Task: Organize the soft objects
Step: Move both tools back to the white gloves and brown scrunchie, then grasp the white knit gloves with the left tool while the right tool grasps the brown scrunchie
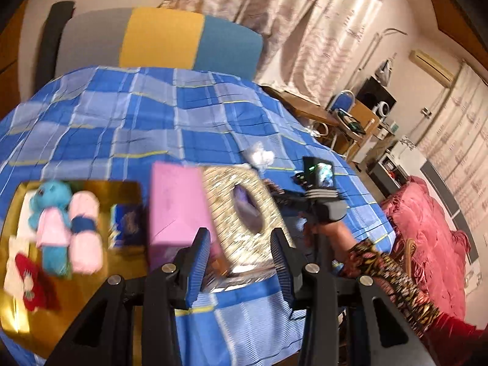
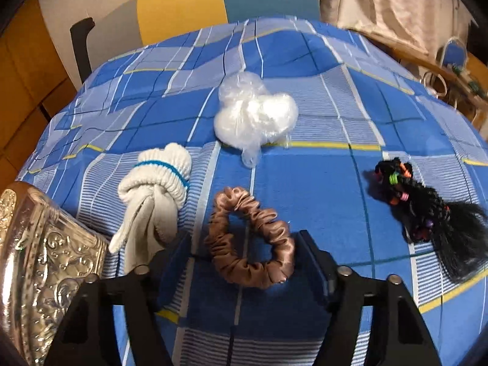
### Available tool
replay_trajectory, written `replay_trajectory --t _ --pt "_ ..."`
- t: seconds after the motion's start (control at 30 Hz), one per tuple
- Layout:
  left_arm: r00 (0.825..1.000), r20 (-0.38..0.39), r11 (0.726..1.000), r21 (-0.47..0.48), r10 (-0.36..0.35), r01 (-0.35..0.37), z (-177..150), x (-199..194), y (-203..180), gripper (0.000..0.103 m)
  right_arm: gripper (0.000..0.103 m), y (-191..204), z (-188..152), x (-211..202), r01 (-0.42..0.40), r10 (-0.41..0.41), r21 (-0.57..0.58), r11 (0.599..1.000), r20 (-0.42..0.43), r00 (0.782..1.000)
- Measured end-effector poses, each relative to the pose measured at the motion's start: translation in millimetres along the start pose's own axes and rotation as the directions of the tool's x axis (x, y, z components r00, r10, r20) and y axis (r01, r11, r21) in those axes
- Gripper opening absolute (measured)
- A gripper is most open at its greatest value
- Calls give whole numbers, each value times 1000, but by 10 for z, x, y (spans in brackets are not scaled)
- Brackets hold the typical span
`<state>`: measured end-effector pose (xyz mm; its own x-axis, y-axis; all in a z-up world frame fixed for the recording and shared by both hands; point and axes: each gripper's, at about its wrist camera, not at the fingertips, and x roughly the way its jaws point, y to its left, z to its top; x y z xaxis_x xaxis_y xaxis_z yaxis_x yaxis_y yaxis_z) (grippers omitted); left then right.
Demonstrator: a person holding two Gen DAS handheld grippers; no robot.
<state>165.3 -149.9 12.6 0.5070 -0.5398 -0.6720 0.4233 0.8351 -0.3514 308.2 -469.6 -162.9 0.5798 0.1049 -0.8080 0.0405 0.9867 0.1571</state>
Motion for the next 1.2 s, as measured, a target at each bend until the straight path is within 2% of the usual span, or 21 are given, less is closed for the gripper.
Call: replay_trajectory --t 0.03,0.1,0.2,0.3,0.37,0.47,0.57,0.67,0.73,0.8,0.9,0.97,1.0,1.07,1.13,1.2 --pt "1000 -8 1000 10 -9 9 52 38 -62 41 53 -8 -1 -3 2 -2 7 1000 9 1000" --pt "999 -27 1000 13 -20 20 159 130 -175 41 31 -24 -23 -24 -10 10 12 1000 19 1000" --pt "998 -56 999 34 -31 33 299 287 -346 41 22 -22 -87 -67 -17 17 -3 1000 23 1000" --pt "995 -92 999 22 -36 38 502 517 -501 41 21 -102 -184 -194 -15 14 33 999 40 999" --pt "990 -137 1000 3 -29 29 640 716 -587 41 21 -209 -274 -317 -29 22 84 996 80 997" --pt "978 -207 1000 -18 -19 15 870 1079 -733 42 21 -349 -418 -404 -9 -7 145 989 113 994" --pt "962 -272 999 -20 20 -27 1090 1473 -846 45 21 -531 -508 -459 -58 21 240 969 153 988" --pt "940 -336 995 -57 61 -85 1229 1873 -802 46 21 -681 -569 -448 -113 62 300 947 175 983" --pt "914 -396 989 -84 82 -125 1273 2175 -744 48 21 -726 -601 -453 -150 90 319 936 193 977" --pt "900 -427 983 -105 91 -149 1283 2397 -692 50 22 -754 -610 -438 -170 106 328 929 204 973" --pt "864 -486 972 -110 129 -207 1250 2735 -612 52 21 -804 -638 -425 -211 137 351 912 224 965" --pt "835 -526 966 -87 164 -244 1205 2918 -583 57 21 -808 -630 -418 -219 142 355 909 230 963" --pt "828 -533 964 -77 177 -256 1185 2986 -573 58 21 -808 -631 -416 -221 143 356 908 231 962" --pt "799 -550 951 -28 243 -309 1149 3129 -557 59 21 -808 -633 -419 -224 145 356 907 234 961" --pt "790 -553 947 -8 263 -321 1133 3232 -559 61 21 -815 -641 -422 -228 148 359 905 238 960" --pt "758 -562 930 61 332 -362 1110 3330 -583 66 21 -826 -658 -429 -230 149 360 904 240 959"
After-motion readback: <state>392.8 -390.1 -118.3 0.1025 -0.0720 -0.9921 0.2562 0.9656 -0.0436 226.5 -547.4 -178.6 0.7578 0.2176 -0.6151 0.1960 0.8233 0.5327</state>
